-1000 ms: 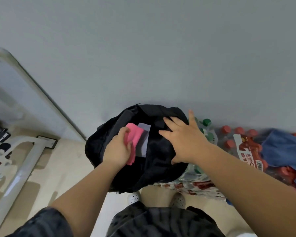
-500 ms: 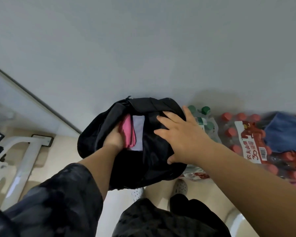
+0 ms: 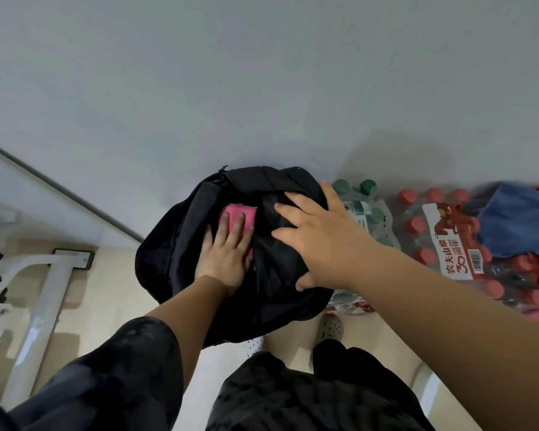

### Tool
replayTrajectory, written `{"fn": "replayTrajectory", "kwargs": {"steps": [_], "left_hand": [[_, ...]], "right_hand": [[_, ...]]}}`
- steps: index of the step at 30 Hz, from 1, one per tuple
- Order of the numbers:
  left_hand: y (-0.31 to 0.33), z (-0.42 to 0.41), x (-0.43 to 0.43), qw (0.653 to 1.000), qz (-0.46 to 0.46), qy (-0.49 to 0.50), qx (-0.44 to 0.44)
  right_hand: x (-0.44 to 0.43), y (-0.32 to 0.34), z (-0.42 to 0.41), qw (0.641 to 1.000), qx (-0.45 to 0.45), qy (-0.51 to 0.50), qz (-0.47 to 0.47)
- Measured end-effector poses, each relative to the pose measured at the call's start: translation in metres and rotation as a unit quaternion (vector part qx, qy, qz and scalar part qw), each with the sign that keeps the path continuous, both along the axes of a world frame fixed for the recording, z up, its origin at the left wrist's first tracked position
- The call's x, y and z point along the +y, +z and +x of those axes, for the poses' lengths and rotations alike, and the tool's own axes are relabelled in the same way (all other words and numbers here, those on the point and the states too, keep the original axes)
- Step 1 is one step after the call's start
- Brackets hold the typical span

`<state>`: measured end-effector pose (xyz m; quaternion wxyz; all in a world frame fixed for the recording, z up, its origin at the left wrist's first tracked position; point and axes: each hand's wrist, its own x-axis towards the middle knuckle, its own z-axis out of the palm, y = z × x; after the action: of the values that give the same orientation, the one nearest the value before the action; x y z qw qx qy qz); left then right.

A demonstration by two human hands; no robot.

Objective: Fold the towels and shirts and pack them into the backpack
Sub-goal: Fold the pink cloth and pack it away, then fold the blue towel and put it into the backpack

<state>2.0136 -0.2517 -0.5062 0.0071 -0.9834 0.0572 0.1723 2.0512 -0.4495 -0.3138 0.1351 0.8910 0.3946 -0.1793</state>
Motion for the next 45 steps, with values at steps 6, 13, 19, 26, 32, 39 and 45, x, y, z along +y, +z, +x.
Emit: {"fn": "replayTrajectory", "kwargs": {"steps": [6,13,19,26,32,39,45], "left_hand": [[0.01,0.017,0.019,0.99,0.045,0.039,0.127],[-0.001,0.013,0.035,0.978,0.088,0.035,0.186],[0.008,0.012,0.014,0.982,0.032,0.085,0.166],[0.059,-0.022,-0.021,0.996,-0.065,0.067,-0.006],[0.142,-0.047,-0.035,0.926,-0.227,0.13,-0.273],[0.229,-0.023,-0.149,0.915,-0.198,0.055,-0.348],[0.204,0.008,-0.302,0.956,-0.185,-0.006,-0.226]], "right_hand": [[-0.001,-0.002,0.003,1.0,0.002,0.0,-0.01],[0.001,-0.006,0.002,1.0,-0.002,-0.001,0.013],[-0.001,-0.005,0.002,0.999,-0.005,-0.001,0.039],[-0.009,-0.008,-0.006,0.979,-0.056,0.035,0.194],[-0.057,-0.016,-0.009,0.937,-0.101,0.028,0.332],[-0.17,-0.017,0.002,0.942,-0.073,-0.078,0.319],[-0.325,-0.035,0.011,0.959,-0.053,-0.176,0.217]]}}
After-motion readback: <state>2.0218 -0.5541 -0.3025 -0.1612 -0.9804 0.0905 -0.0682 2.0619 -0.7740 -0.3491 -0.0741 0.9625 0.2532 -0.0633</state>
